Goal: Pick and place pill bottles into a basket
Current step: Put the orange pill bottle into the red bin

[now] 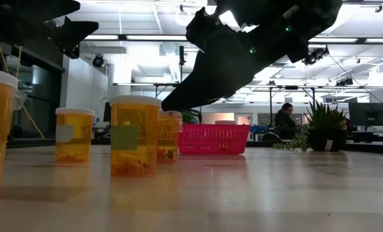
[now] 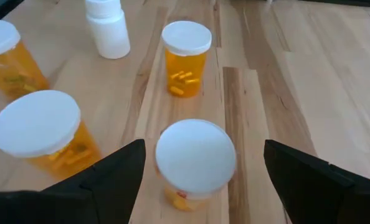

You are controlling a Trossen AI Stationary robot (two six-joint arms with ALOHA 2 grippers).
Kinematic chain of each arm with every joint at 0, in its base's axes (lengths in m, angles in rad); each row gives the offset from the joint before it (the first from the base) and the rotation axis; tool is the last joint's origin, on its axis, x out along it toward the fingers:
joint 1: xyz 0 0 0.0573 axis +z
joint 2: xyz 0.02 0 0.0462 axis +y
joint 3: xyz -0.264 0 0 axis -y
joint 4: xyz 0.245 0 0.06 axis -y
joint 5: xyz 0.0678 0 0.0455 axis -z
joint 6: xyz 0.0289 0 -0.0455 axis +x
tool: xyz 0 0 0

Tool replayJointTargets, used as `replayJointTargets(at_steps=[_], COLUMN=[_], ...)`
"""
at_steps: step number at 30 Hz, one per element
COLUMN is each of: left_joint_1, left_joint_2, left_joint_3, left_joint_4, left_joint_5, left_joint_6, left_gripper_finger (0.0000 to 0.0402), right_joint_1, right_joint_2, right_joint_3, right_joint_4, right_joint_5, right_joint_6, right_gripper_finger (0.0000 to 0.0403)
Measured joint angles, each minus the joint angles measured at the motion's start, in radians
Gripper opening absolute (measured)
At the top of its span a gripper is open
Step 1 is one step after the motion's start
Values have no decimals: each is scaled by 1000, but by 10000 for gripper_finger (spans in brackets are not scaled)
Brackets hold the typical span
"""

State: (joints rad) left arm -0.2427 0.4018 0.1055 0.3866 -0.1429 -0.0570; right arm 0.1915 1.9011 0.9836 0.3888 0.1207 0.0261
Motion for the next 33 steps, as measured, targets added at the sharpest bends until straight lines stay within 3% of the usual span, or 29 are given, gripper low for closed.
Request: replayJointTargets(at_steps=[33], left_joint_1=[0], left_joint_2=[0], left_joint_3=[0], left_joint_4=[6], left_joint_5=[0], left_joint_6=[0], left_gripper_finger=[277], right_joint_1=[-2], right_joint_2=[73], right_joint_3=[-1], right_joint_4=[57], right_joint_5=[-16], right_joint_6=[25], right_gripper_finger=[318])
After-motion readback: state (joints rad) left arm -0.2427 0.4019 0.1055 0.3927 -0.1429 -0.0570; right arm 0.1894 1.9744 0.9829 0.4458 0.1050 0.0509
